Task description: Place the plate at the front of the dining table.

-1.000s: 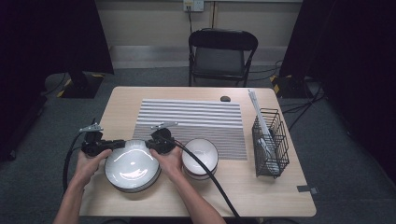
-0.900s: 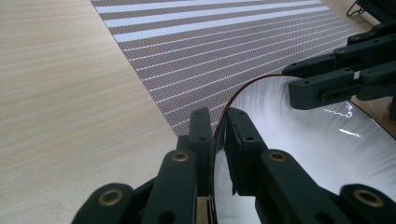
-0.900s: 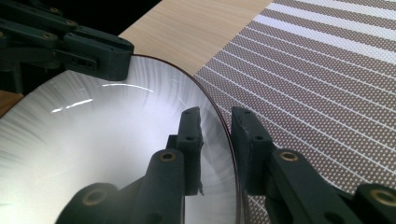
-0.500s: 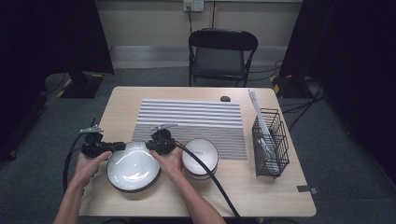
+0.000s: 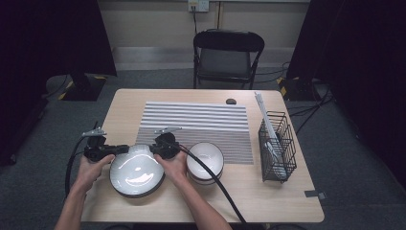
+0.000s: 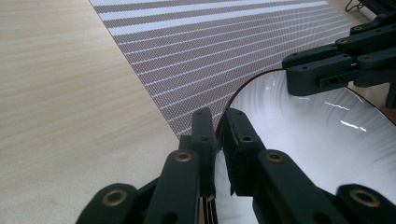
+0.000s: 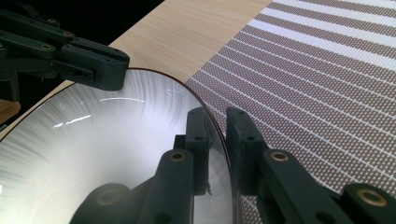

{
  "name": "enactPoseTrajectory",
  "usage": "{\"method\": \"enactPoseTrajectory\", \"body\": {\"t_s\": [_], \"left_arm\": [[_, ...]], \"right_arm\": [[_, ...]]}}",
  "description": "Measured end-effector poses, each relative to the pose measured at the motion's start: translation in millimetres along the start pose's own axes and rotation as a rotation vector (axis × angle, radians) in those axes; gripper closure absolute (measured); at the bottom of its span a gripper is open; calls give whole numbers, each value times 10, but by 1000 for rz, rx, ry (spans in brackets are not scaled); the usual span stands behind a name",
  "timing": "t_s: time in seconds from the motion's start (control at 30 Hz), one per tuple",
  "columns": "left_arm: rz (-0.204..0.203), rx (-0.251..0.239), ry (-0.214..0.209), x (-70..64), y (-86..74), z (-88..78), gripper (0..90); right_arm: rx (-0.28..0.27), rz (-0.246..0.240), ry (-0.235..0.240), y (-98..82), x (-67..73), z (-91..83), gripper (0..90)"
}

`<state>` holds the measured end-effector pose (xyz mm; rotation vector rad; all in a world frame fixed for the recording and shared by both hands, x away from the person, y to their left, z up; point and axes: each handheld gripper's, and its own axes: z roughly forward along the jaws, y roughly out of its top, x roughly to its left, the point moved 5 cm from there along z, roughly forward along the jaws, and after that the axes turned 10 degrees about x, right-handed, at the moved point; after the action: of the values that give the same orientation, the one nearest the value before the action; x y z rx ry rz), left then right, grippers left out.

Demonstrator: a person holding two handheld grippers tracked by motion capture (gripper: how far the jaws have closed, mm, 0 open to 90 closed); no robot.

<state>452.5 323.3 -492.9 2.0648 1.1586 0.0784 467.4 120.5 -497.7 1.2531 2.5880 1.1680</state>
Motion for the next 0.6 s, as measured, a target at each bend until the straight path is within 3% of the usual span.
{"method": "enactPoseTrajectory", "body": {"t_s": [0.33, 0.47, 0.6], "left_arm": [[-25, -29, -11, 23, 33, -18, 826], [-35, -23, -13, 20, 16, -10, 804], [-38, 12, -12, 24, -42, -6, 770]], "right_arm": [[-9, -6, -5, 50, -3, -18, 805], [-8, -10, -4, 44, -1, -16, 808], [-6, -13, -4, 36, -3, -14, 811]]}}
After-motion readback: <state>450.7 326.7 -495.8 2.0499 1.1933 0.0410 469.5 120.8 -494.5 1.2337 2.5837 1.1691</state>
